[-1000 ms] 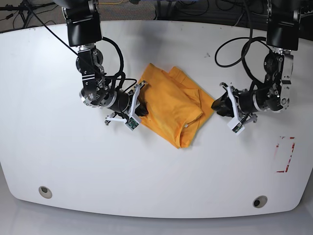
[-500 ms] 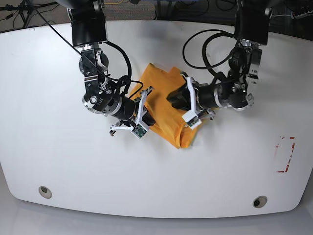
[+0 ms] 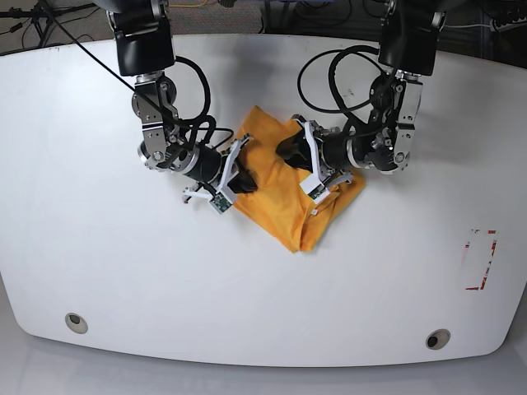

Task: Fold the T-shirt properly
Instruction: 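Release the right gripper and grasp the bundle with the left gripper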

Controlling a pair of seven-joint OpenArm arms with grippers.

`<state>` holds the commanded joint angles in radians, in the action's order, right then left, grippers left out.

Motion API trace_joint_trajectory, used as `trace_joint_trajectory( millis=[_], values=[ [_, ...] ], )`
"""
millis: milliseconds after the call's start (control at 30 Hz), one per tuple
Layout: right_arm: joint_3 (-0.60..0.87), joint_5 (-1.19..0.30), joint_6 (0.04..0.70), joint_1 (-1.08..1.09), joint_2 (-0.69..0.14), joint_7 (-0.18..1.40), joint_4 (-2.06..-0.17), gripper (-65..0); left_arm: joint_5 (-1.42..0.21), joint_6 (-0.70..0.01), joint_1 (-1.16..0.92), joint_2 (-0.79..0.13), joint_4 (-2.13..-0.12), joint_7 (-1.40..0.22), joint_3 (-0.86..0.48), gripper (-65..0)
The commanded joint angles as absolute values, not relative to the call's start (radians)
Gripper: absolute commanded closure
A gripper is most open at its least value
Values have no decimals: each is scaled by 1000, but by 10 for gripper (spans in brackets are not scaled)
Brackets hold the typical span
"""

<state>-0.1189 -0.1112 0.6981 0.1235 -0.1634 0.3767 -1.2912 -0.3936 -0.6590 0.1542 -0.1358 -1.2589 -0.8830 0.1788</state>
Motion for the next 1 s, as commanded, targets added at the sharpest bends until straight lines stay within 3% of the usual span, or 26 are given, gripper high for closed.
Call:
trace_joint_trajectory(
  millis=[267, 567, 700, 1000],
  values=[
    [-120, -113, 698, 18, -154, 418, -1400, -14, -367, -661, 193, -193, -1170, -860, 176, -147],
    [-122, -111, 698, -81, -64, 476, -1532, -14, -372, -661, 245, -265, -1170, -858, 174, -147],
    [-124, -111, 677, -93, -25, 479, -1543, -14, -372, -662, 255, -275, -1178, -865, 174, -147],
    [-122, -113, 668, -85, -27, 493, -1606, -16, -374, -698, 268, -275, -1297, -915, 160, -147]
  ],
)
